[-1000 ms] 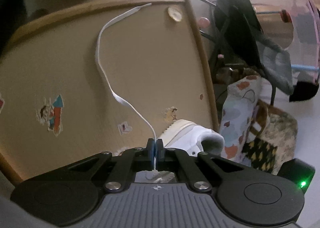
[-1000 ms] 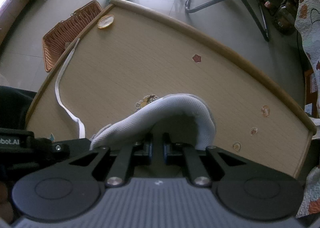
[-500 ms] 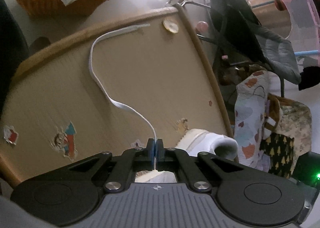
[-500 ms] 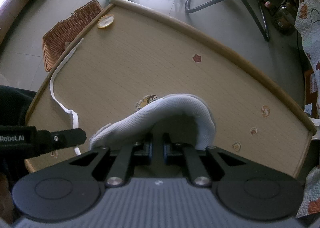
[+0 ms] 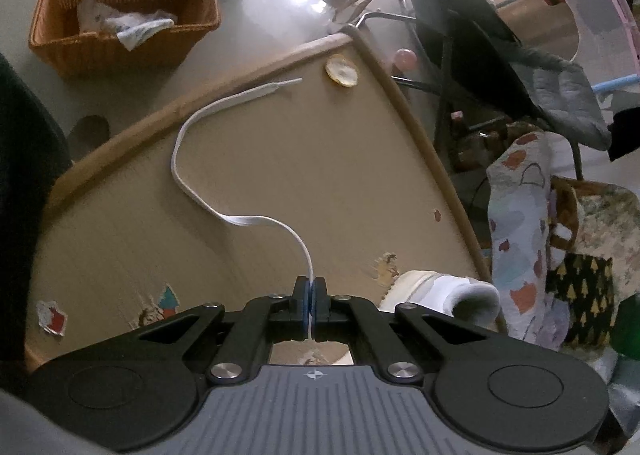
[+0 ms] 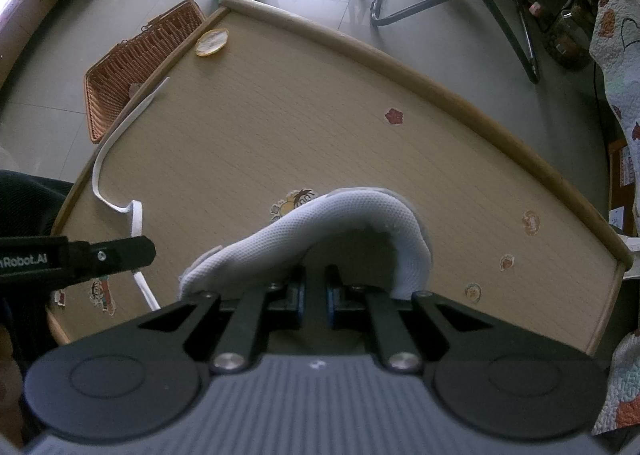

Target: Lace up shoes with both hands

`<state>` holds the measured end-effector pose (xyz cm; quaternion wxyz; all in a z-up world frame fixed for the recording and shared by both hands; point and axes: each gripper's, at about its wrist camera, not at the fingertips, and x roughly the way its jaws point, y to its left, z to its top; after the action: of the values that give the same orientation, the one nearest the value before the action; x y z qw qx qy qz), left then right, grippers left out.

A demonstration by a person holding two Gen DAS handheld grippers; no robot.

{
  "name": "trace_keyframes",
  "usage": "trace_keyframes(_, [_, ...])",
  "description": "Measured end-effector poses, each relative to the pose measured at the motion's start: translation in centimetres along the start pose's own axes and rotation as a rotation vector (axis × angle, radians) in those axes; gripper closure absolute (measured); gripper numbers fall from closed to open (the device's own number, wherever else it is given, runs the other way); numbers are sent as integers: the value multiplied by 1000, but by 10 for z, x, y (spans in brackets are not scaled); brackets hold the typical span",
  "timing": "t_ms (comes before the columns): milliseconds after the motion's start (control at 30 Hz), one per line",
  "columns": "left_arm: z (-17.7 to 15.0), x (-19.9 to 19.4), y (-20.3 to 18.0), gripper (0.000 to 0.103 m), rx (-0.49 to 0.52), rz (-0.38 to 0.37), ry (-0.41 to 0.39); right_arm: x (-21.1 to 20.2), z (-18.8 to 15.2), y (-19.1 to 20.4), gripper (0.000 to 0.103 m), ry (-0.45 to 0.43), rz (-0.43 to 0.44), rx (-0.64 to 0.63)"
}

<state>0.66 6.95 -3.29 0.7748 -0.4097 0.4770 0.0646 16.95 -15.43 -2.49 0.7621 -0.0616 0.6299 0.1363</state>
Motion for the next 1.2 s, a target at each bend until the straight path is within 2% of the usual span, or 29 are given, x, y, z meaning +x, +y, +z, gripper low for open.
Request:
trace_keyframes(233, [10,0,7,102,-1,37,-20,0,1,0,93,2,-1,-2])
trace_keyframes(767, [27,-3,18,102,68,121,-83,2,1,2,93,4,-6,-3])
trace_keyframes(967, [38,-9,31,102,64,112,-84,1,2,3,93,7,-8,-6])
trace_keyframes(1200, [40,-10,29,102,92,118,-90,1,2,3,93,8,-11,-5])
